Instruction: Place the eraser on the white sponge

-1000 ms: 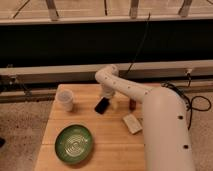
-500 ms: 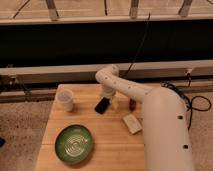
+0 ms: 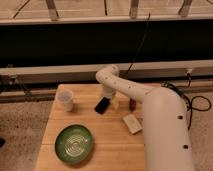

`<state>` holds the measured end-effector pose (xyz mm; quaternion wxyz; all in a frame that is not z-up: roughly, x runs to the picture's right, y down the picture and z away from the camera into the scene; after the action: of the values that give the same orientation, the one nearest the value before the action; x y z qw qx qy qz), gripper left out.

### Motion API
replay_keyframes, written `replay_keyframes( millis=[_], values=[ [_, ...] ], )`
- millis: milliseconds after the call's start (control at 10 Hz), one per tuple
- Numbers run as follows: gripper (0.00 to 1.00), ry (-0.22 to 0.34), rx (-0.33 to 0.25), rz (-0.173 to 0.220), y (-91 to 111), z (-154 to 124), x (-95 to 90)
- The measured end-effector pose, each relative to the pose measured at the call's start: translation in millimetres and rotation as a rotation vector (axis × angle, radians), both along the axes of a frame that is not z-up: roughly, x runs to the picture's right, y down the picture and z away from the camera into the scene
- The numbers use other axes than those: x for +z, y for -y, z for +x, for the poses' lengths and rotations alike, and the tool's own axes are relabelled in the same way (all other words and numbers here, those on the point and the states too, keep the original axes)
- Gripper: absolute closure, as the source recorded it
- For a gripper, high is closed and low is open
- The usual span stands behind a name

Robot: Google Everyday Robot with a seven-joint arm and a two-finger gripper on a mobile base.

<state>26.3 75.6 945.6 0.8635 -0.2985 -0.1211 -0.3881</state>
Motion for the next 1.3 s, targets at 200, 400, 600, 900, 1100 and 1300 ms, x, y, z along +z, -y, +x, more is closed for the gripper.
replay_keyframes(
  millis=[200, 400, 600, 900, 1100, 1300],
  values=[
    [0.2, -0.001, -0.001, 0.002, 1.1, 1.1, -0.5],
    [0.2, -0.002, -0.001, 0.002, 0.9, 1.6, -0.4],
    [0.2, -0.003, -0.004, 0.002, 1.0, 2.7, -0.2],
    [0.2, -0.003, -0.007, 0.001, 1.5, 3.9, 0.0],
    [0.2, -0.003, -0.009, 0.001, 2.0, 4.7, 0.0],
    [0.2, -0.004, -0.01, 0.002, 2.4, 5.4, 0.3]
  ],
)
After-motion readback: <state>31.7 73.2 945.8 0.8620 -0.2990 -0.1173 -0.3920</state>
